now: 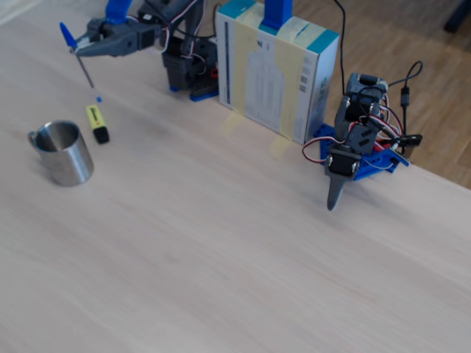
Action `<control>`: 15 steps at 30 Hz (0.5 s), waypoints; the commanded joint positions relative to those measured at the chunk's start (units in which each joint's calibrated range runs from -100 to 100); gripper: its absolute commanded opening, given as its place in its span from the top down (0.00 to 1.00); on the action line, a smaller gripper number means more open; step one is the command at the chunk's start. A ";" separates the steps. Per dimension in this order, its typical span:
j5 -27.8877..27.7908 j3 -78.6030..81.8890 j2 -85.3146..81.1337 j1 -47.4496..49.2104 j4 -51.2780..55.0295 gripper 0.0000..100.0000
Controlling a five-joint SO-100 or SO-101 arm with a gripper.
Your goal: Grab the blue pen and put it in the silver cup.
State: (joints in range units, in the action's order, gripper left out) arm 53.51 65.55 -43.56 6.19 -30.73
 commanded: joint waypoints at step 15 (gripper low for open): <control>-3.37 1.16 -5.73 -4.70 -4.49 0.98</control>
State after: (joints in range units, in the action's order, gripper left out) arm 50.59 66.91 -47.98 2.93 -32.58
